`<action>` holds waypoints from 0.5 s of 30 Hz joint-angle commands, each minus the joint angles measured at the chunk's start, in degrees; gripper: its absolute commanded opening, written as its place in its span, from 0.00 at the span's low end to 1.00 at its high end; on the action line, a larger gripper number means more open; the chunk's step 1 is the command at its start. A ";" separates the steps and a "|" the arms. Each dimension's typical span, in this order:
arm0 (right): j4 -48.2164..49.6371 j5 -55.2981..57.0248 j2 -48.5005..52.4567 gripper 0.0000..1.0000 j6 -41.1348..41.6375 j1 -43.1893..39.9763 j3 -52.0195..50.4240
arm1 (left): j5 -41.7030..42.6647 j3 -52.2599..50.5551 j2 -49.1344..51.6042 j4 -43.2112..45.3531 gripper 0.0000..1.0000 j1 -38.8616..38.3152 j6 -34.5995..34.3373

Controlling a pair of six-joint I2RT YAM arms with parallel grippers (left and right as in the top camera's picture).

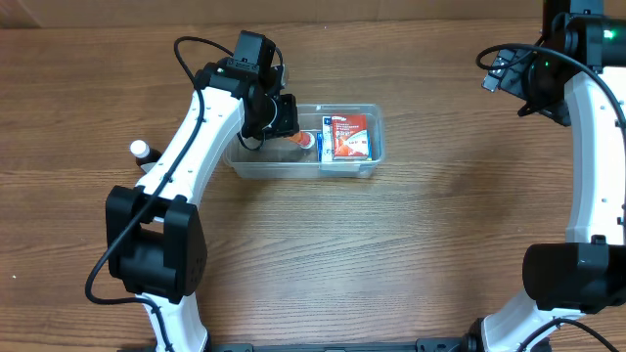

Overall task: Pack container
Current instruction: 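Lay the orange tube into the container's front and release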

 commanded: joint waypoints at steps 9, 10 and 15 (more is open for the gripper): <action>0.13 0.46 -0.50 1.00 -0.28 -0.28 1.14 | -2.27 -0.20 -0.87 -0.55 0.61 1.46 0.57; 0.13 0.46 -0.50 1.00 -0.28 -0.28 1.14 | -2.27 -0.20 -0.87 -1.14 0.61 1.95 0.61; 0.13 0.46 -0.50 1.00 -0.28 -0.28 1.14 | -3.10 1.33 -0.96 -2.71 0.60 4.90 2.12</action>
